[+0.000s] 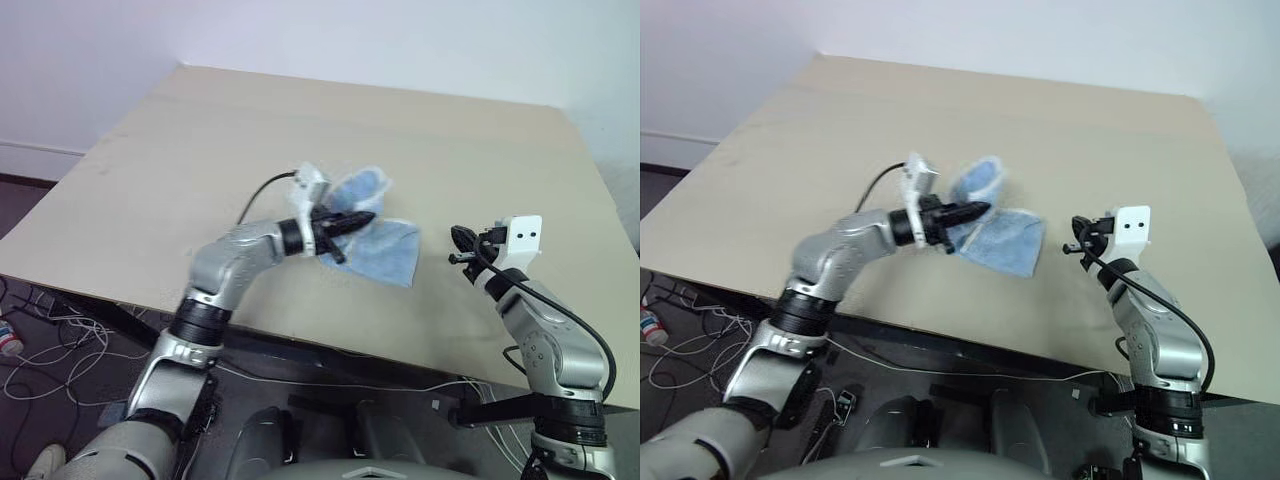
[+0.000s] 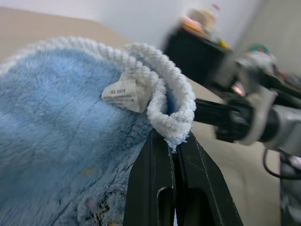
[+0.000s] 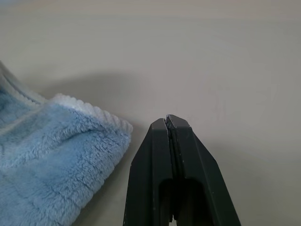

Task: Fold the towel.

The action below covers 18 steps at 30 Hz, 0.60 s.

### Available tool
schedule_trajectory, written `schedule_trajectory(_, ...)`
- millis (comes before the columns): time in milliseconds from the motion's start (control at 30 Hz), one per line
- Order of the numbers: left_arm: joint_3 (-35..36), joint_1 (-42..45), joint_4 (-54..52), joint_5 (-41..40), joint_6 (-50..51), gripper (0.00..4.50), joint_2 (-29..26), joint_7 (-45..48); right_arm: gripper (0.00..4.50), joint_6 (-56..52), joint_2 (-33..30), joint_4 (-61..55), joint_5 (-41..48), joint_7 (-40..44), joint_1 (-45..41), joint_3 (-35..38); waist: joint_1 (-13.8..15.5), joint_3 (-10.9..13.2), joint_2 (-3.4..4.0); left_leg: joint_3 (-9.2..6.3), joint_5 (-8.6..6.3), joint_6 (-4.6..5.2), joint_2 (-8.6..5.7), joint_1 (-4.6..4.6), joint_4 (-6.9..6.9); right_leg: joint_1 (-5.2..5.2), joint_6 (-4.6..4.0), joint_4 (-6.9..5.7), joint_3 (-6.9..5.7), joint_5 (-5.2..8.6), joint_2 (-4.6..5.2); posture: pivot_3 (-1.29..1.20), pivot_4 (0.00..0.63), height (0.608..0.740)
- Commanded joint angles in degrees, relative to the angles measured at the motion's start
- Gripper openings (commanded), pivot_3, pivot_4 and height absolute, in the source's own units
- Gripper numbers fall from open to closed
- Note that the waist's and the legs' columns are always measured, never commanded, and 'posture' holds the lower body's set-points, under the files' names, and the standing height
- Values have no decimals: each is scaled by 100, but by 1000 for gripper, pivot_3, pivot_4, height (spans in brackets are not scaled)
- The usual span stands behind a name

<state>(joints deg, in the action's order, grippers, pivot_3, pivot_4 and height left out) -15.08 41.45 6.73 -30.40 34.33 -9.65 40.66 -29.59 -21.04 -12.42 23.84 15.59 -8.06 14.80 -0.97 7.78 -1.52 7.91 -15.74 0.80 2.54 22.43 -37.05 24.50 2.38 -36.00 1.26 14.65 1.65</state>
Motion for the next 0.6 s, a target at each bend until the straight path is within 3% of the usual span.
schedule_trajectory(33,-518,259,343,715,-478,34,297,63,0,77,61,-389,58,-103,62,152,-6,0,2,0,-1,2,0,0,0,0,0,1,0,0,-1,0,150,722)
schedule_trajectory(233,-964,269,964,1419,-652,34,591,193,0,64,118,-556,71,-267,184,230,-17,2,5,-1,-1,7,0,1,-2,2,3,0,1,1,-10,0,150,722)
schedule_trajectory(267,-902,265,1007,1437,-630,224,600,198,0,67,124,-562,73,-288,186,243,-17,3,4,-1,-1,7,0,2,-2,3,4,0,1,1,-11,0,150,722)
schedule_trajectory(333,-810,264,1040,1471,-616,675,612,243,0,71,121,-556,72,-304,182,262,-11,4,4,-1,-2,8,0,2,-3,3,5,0,1,1,-11,0,150,722)
schedule_trajectory(600,-20,43,138,605,269,3354,297,877,0,34,-21,-611,-10,-263,-44,150,-17,5,6,-3,-3,10,0,5,-4,4,10,-1,-2,2,-12,0,150,722)
